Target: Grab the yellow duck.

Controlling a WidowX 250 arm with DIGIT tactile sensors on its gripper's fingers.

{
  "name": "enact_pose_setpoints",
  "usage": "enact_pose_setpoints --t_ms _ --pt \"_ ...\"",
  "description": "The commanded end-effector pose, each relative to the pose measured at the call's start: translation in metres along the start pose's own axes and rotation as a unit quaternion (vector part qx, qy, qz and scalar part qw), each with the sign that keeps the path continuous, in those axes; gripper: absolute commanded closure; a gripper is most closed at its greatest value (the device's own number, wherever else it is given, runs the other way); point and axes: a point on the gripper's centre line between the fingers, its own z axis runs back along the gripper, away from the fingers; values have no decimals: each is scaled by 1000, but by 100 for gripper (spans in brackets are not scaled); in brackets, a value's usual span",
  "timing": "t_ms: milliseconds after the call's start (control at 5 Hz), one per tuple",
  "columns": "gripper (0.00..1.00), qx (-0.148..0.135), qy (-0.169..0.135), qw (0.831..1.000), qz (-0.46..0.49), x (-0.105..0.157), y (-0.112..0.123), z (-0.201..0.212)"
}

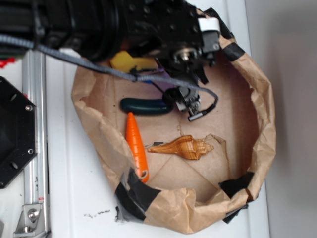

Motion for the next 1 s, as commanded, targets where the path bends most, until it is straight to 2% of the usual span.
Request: enact_pose_setpoints --t_ms 0,200,400,600,800 --pt "0 -20 1 1000 10 19 34 -34" --pt "0 -33 -4 999 13 17 35 -29" --pt "0 -18 -5 1000 7 15 30 -25" --pt "100 -7 -4 1000 28 14 29 -24" --pt "37 -3 -3 1000 20 11 27 -14"
